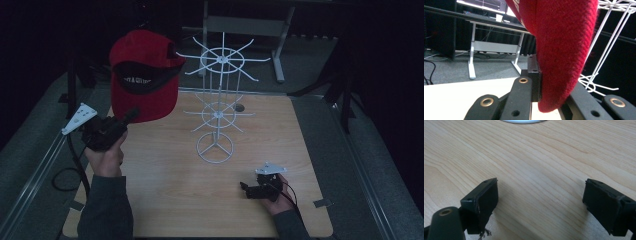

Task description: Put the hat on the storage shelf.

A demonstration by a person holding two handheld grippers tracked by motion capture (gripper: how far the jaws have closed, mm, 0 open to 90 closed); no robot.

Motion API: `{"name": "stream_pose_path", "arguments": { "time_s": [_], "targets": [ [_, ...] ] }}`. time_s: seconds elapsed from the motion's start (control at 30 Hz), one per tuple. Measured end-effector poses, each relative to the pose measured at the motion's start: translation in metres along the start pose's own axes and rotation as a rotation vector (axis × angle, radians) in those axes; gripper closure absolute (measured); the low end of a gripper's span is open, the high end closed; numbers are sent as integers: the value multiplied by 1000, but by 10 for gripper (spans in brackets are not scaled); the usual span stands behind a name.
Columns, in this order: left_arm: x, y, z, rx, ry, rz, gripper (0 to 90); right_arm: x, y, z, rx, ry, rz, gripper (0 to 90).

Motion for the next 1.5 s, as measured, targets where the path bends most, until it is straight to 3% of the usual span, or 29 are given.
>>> {"name": "stream_pose_path", "arguments": {
  "time_s": [0.73, 1.1, 1.5],
  "targets": [
    [-1, 3, -12, -8, 28, -2, 858, 0, 0, 0, 0, 0, 0, 129],
    [-3, 2, -17, -39, 68, 2, 858, 0, 0, 0, 0, 0, 0, 129],
    [-2, 3, -20, -53, 81, 6, 858, 0, 0, 0, 0, 0, 0, 129]
  ]
}}
Point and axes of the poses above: each handheld gripper's, and its own axes: x roughly forward along the jaws, z roughly out of its underside, y roughly to its right, the point moved 3 cm from there along x, roughly forward along the jaws, and after that the axes turned 12 degrees about -z, right-handed, at the moved point
